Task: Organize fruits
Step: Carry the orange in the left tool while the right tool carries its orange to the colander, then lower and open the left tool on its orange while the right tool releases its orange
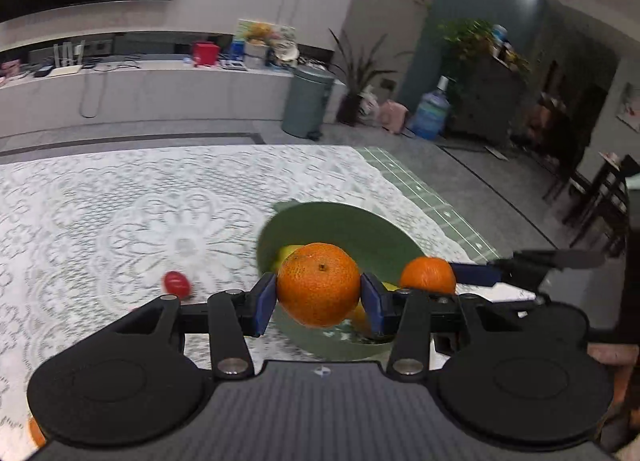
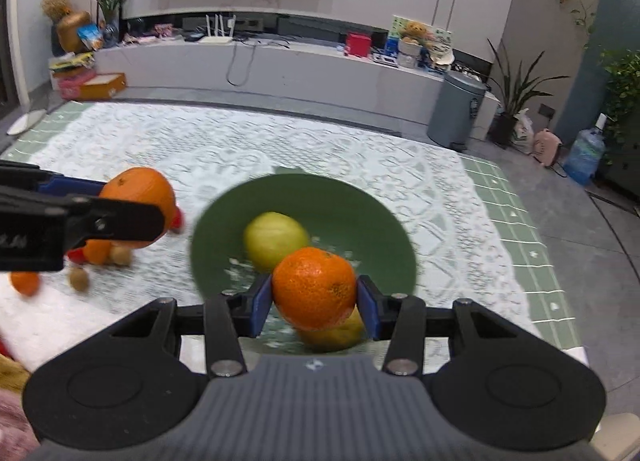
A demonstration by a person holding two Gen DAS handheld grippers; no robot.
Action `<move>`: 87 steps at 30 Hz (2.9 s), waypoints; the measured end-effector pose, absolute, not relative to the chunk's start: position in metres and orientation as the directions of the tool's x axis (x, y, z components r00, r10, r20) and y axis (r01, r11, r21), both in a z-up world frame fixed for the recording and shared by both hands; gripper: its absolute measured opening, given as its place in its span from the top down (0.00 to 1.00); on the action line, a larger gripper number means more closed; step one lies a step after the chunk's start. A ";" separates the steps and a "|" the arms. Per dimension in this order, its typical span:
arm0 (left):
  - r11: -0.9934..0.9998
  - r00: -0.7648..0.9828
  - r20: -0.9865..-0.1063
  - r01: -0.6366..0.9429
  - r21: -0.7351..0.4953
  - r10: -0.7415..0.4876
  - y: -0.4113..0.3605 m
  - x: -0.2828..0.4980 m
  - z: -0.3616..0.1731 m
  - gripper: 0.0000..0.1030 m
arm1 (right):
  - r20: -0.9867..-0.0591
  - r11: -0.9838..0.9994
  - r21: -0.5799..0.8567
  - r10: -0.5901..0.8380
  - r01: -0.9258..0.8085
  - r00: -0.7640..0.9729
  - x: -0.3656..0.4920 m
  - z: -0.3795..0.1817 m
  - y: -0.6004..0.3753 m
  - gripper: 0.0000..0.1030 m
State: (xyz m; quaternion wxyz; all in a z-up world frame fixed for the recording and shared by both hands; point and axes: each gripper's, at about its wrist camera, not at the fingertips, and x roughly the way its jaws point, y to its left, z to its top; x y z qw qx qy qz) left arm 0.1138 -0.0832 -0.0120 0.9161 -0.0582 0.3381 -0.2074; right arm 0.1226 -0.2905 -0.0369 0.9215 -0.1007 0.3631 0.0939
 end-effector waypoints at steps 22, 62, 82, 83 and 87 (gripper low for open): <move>0.877 0.527 -0.734 0.439 -0.196 -0.428 -0.135 0.163 -0.025 0.50 | -0.776 0.945 -0.096 0.125 -0.312 0.618 0.155 -0.053 -0.297 0.58; 0.859 0.367 -0.881 0.505 -0.082 -0.300 -0.150 0.208 -0.075 0.49 | -0.889 0.842 -0.232 0.020 -0.486 0.458 0.201 -0.057 -0.282 0.58; 0.873 0.423 -0.848 0.480 -0.090 -0.320 -0.139 0.196 -0.049 0.44 | -0.891 0.867 -0.223 0.005 -0.445 0.454 0.201 -0.058 -0.287 0.57; 0.877 0.429 -0.844 0.472 -0.094 -0.322 -0.137 0.195 -0.046 0.44 | -0.888 0.869 -0.229 -0.002 -0.438 0.460 0.202 -0.059 -0.287 0.57; 0.892 0.449 -0.834 0.438 -0.108 -0.321 -0.127 0.193 -0.038 0.44 | -0.881 0.883 -0.234 -0.016 -0.408 0.472 0.208 -0.062 -0.290 0.57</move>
